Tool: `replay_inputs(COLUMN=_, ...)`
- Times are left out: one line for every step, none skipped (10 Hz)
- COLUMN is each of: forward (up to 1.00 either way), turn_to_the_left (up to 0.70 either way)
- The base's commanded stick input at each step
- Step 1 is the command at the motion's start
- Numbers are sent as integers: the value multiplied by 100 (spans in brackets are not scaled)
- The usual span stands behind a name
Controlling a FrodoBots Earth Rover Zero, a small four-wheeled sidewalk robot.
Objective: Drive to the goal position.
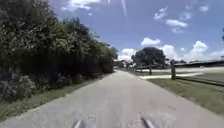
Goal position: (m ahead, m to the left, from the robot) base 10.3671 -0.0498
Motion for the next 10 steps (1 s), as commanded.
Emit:
replay_inputs(forward=50, turn_to_the_left=0)
replay_inputs(forward=50, turn_to_the_left=0)
replay_inputs(forward=50, turn_to_the_left=0)
replay_inputs(forward=50, turn_to_the_left=0)
replay_inputs(forward=50, turn_to_the_left=0)
replay_inputs(forward=50, turn_to_the_left=0)
replay_inputs(forward=50, turn_to_the_left=0)
replay_inputs(forward=50, turn_to_the_left=0)
replay_inputs(forward=50, turn_to_the_left=0)
replay_inputs(forward=50, turn_to_the_left=0)
